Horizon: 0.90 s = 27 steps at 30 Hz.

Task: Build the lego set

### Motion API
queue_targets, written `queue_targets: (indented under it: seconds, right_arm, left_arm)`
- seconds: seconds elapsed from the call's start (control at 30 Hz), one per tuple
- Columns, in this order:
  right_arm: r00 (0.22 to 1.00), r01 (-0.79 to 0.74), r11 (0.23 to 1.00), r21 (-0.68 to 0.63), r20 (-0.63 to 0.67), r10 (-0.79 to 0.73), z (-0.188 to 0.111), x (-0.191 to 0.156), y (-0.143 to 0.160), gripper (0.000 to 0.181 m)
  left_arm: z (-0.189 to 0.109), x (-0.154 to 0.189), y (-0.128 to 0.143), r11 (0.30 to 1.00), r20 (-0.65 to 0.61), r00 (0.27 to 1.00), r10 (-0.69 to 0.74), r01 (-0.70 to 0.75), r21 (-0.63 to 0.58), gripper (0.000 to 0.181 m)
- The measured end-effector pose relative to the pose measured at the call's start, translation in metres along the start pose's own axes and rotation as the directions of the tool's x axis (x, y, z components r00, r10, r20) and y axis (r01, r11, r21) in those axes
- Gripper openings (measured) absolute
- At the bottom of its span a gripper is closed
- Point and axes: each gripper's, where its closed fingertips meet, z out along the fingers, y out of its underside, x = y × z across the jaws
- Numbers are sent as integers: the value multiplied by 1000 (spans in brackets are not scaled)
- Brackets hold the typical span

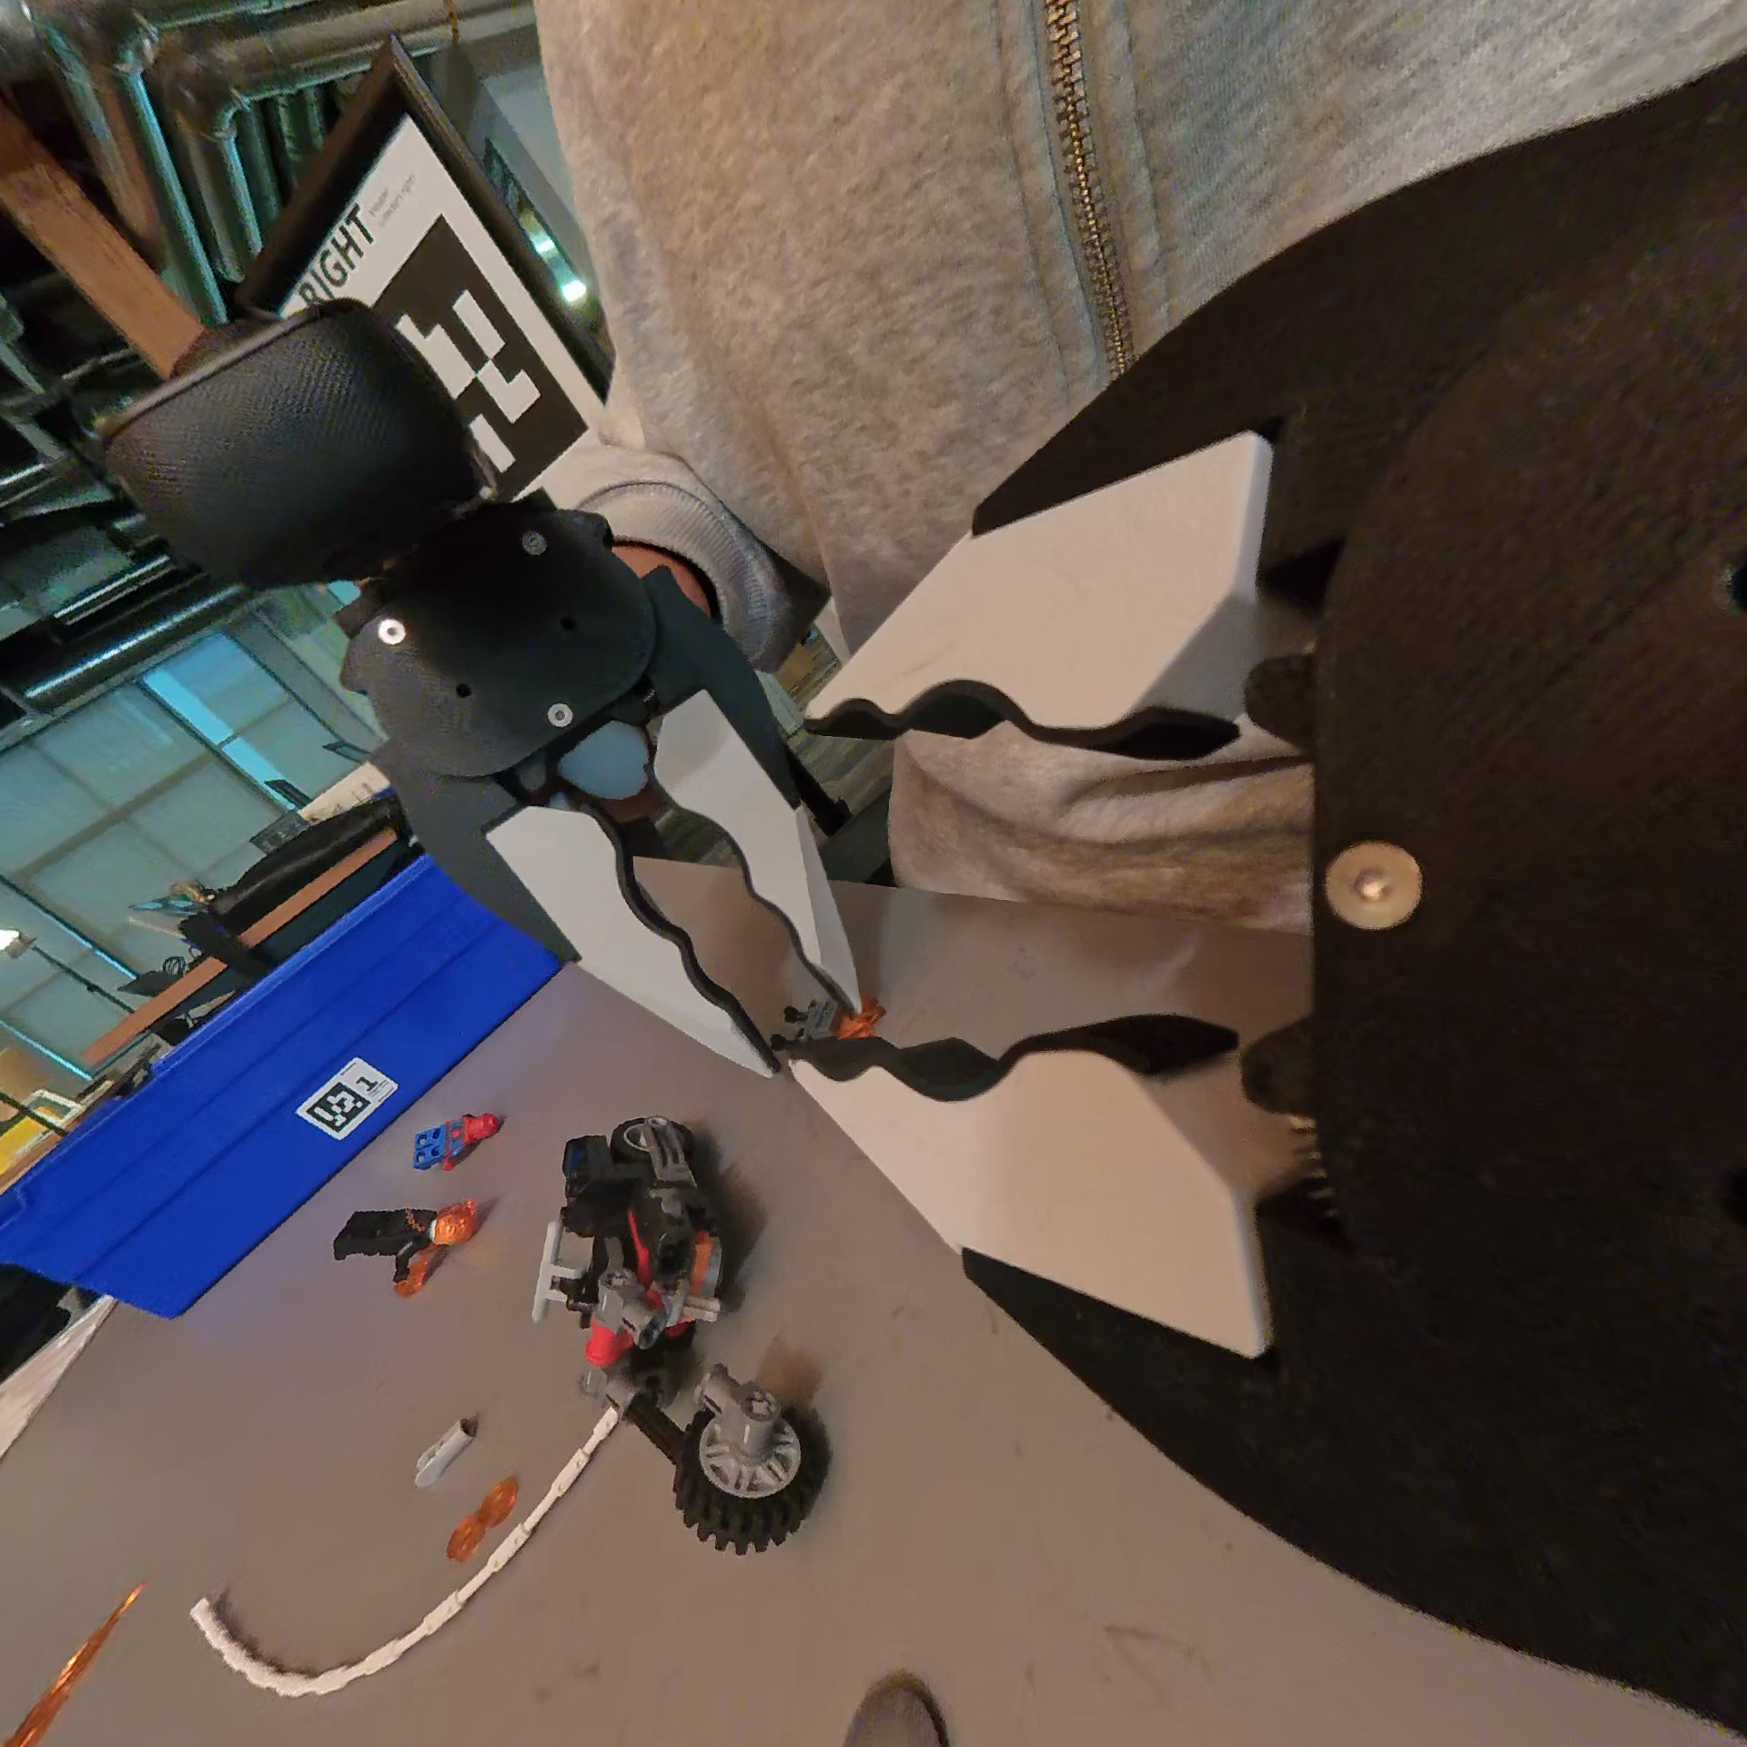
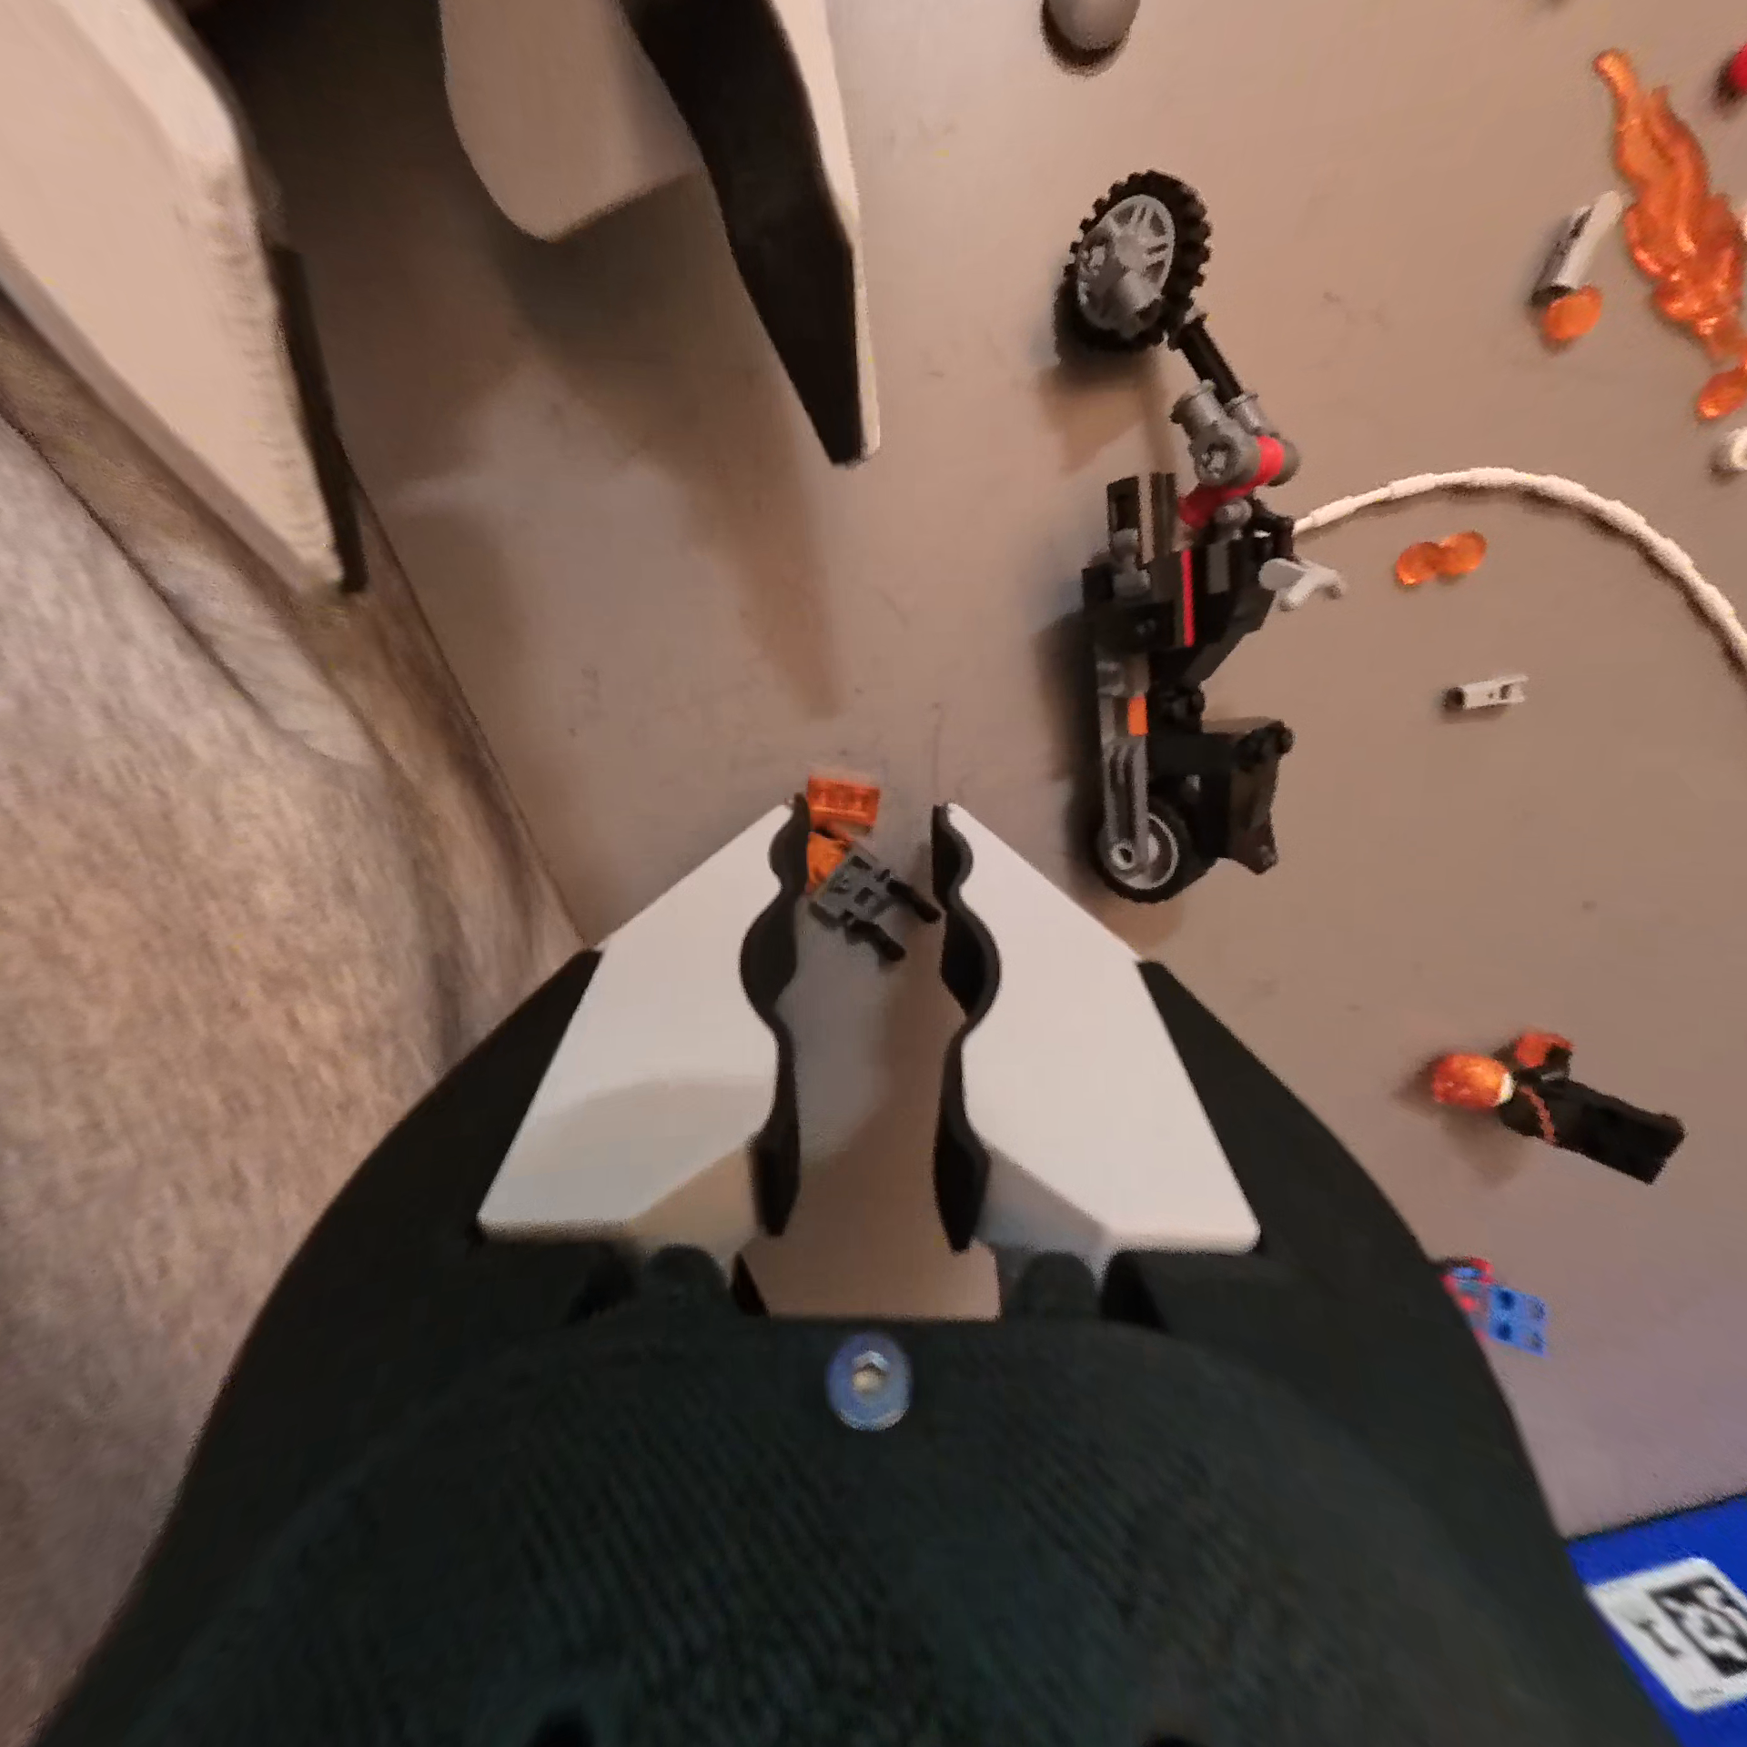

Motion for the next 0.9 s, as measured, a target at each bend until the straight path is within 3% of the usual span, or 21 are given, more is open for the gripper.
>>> queue_targets:
  seconds: [0.2, 0.4, 0.57, 0.77, 0.9]
  right_arm:
    - [988, -145, 987, 62, 65, 141, 1, -7, -5, 29]
    - [986, -158, 986, 58, 57, 155, 8, -5, -4, 24]
    - [990, -134, 990, 34, 47, 133, 10, -6, -3, 13]
    - [996, -85, 996, 37, 25, 84, 8, -2, -4, 13]
    - [992, 124, 990, 60, -22, -123, -7, 3, -4, 13]
  left_arm:
    - [0, 0, 0, 1000, 5, 1000, 6, -6, 1, 62]
    - [0, 0, 1, 1000, 12, 1000, 10, -10, -4, 62]
    - [0, -1, 1, 1000, 11, 1000, 7, -7, -5, 62]
    - [0, 0, 0, 1000, 6, 1000, 4, -4, 1, 62]
    - [-1, 0, 0, 1000, 3, 1000, 3, -3, 3, 62]
